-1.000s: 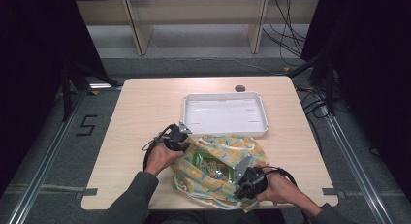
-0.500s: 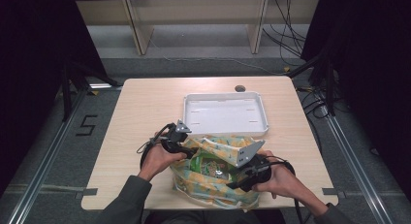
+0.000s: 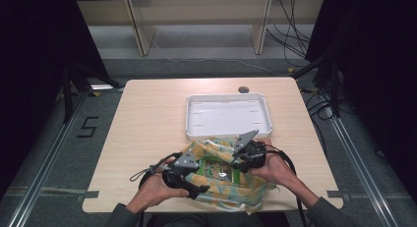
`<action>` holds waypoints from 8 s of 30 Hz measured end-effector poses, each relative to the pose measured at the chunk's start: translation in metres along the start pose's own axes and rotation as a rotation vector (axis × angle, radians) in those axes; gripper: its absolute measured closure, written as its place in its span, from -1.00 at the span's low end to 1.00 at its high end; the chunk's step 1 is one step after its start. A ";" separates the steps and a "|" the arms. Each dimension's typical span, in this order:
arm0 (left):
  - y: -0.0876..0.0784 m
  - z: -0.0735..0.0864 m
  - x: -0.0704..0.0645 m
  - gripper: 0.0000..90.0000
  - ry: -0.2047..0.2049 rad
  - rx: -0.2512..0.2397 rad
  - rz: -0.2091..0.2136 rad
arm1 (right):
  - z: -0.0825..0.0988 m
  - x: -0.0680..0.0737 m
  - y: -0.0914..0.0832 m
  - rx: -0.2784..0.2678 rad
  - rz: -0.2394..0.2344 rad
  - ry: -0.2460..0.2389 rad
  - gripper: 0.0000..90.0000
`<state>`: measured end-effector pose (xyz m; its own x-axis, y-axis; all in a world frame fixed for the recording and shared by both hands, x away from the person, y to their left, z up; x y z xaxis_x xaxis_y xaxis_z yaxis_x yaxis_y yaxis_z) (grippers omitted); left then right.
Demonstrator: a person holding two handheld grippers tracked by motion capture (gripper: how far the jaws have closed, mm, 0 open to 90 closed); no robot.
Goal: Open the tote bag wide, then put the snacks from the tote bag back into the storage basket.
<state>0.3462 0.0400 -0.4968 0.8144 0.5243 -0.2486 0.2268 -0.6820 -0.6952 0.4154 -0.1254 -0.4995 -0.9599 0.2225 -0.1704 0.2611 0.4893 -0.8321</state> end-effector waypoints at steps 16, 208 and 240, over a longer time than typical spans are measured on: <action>0.026 0.028 0.002 0.97 0.211 0.137 -0.045 | 0.023 -0.058 0.027 0.083 0.083 0.126 1.00; -0.073 0.075 0.020 -0.62 -0.142 -0.100 -0.312 | 0.025 -0.166 -0.083 -0.330 0.103 0.628 0.69; -0.070 0.076 0.019 -0.62 -0.123 -0.087 -0.314 | 0.018 -0.239 -0.036 -0.253 0.263 0.772 0.68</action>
<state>0.3053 0.1364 -0.5043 0.6286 0.7693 -0.1144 0.5055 -0.5159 -0.6916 0.6336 -0.2116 -0.4382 -0.5505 0.8226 0.1425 0.5684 0.4943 -0.6577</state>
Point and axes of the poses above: each handheld gripper's, and its own axes: y roughly forward along the jaws, z roughly out of its underside, x roughly to its left, the point moved 7 cm from there along y, roughly forward along the jaws, and after that the axes turned 10 degrees about -y, right-handed, at the moved point
